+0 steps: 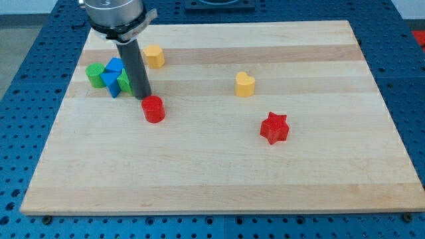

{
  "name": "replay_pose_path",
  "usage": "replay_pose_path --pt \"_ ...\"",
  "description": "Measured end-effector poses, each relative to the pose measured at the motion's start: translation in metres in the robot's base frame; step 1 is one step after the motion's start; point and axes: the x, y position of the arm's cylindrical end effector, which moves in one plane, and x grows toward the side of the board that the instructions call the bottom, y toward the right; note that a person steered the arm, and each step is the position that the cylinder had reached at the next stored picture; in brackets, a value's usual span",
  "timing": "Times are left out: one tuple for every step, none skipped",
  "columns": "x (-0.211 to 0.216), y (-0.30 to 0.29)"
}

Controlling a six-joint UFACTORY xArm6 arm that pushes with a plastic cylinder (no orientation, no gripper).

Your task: Move the red circle along with the red star towards the bottom right

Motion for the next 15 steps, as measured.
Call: replay_pose_path --pt "0.001 -0.017" --pt "0.009 -0.031" --pt "0.028 -0.030" --pt "0.046 -0.021" --pt "0.059 0.003" --pt "0.064 0.035" --pt "0.061 0.048" --pt "0.047 0.047" --pt "0.029 0.045" --pt "0.017 0.035" --pt "0.004 0.036" --pt "-0.004 0.053" --pt "-0.004 0.075" --pt "0.006 0.101" --pt "0.009 0.119"
